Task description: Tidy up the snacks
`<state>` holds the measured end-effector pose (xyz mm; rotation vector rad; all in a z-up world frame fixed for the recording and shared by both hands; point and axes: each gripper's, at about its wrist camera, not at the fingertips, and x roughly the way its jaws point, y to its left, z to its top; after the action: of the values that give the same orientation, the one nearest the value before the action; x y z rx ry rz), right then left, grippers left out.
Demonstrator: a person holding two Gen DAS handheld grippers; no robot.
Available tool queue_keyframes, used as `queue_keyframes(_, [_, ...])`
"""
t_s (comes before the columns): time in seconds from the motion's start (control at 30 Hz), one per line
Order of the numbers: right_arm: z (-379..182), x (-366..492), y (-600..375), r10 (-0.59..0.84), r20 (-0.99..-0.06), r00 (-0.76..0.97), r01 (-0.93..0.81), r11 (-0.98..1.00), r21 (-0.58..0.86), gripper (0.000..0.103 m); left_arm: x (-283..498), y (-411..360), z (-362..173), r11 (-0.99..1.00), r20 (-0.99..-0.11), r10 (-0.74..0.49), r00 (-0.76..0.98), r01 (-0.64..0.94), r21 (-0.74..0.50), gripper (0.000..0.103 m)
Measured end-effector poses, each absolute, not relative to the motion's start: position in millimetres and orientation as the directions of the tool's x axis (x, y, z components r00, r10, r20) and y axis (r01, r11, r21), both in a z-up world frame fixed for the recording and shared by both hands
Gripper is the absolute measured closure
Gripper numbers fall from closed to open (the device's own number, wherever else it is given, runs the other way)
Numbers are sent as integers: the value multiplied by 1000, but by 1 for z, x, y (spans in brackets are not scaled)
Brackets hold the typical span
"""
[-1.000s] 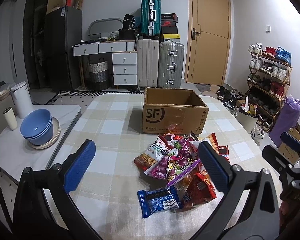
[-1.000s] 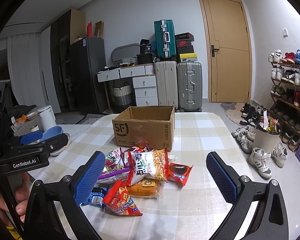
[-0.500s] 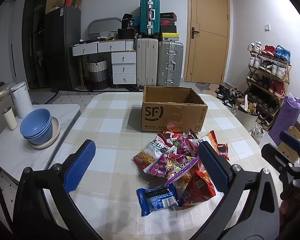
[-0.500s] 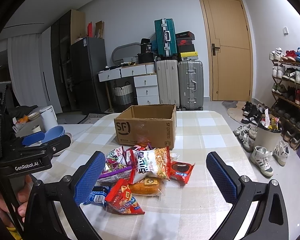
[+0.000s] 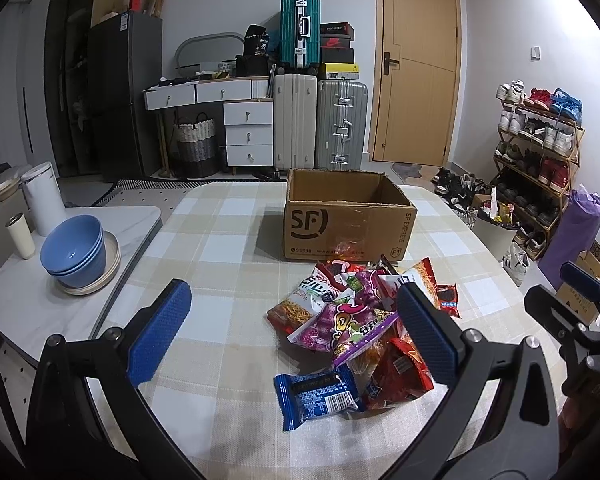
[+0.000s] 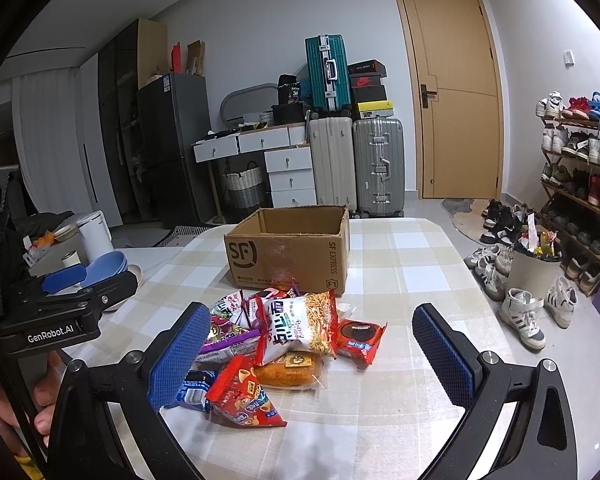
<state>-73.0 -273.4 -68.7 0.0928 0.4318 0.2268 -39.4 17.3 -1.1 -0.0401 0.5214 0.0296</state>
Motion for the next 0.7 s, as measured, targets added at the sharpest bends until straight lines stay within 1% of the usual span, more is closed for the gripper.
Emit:
queue_keyframes(0.27, [-70, -72, -274, 236, -412, 880, -195, 971, 139, 0, -39, 17, -1, 999, -500, 20, 866, -39, -28, 1])
queue_keyframes(0.47, [-72, -71, -274, 232, -425, 875, -192, 972, 135, 0, -41, 23, -10, 998, -517, 25, 856, -49, -33, 1])
queue_keyframes(0.63, [-77, -69, -272, 279, -428, 860, -236, 960, 151, 0, -34, 30, -16, 998, -537, 30, 843, -57, -34, 1])
queue_keyframes(0.7, [-83, -67, -268, 314, -446, 838, -269, 949, 162, 0, -30, 33, -19, 997, -544, 36, 838, -64, -33, 1])
